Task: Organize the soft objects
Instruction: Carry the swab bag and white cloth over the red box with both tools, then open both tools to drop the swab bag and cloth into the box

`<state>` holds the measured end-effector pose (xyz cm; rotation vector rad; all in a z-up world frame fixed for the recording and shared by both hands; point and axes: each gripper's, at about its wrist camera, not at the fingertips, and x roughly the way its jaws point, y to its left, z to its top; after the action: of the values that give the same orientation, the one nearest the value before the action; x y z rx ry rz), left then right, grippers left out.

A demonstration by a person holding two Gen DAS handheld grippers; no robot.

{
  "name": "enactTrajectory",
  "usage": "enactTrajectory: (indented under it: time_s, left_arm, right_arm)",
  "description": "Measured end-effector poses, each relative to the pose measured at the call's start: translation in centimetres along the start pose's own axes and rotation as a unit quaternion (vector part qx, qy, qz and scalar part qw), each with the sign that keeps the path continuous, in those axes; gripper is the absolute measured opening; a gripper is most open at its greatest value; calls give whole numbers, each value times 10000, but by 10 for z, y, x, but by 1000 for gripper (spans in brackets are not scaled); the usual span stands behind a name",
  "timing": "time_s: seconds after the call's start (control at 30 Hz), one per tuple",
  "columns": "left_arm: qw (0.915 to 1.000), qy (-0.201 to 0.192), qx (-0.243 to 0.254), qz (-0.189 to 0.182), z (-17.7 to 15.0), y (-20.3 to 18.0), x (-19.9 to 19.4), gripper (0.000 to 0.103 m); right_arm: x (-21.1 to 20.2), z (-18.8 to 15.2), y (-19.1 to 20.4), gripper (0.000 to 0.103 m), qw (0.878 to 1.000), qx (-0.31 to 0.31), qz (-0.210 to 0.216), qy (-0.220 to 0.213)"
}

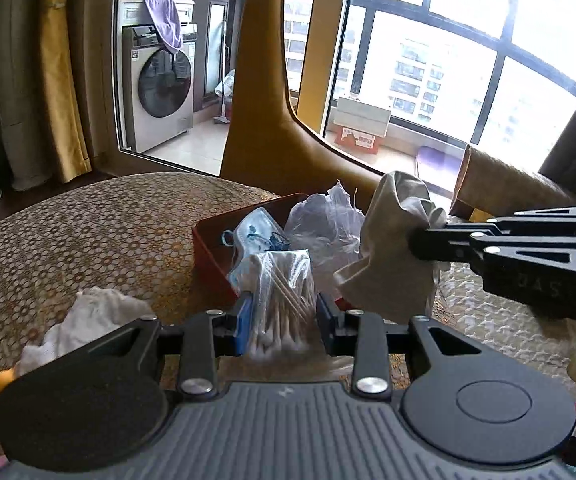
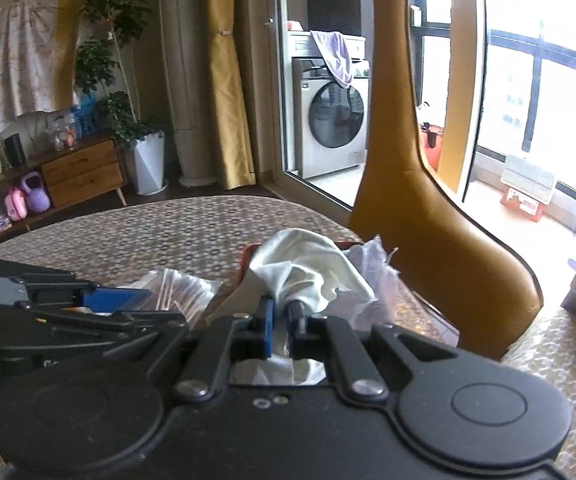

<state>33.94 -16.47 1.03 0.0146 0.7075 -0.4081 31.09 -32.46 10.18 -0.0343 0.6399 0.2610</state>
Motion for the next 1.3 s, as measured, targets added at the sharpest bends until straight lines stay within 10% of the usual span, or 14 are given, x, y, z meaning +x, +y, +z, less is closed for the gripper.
enactTrajectory:
  time_s: [1.3]
  left_arm:
    - [9953, 958, 95, -120, 38, 6, 161, 33]
  right_arm:
    - [165, 15, -78, 6, 9933, 568, -474, 890]
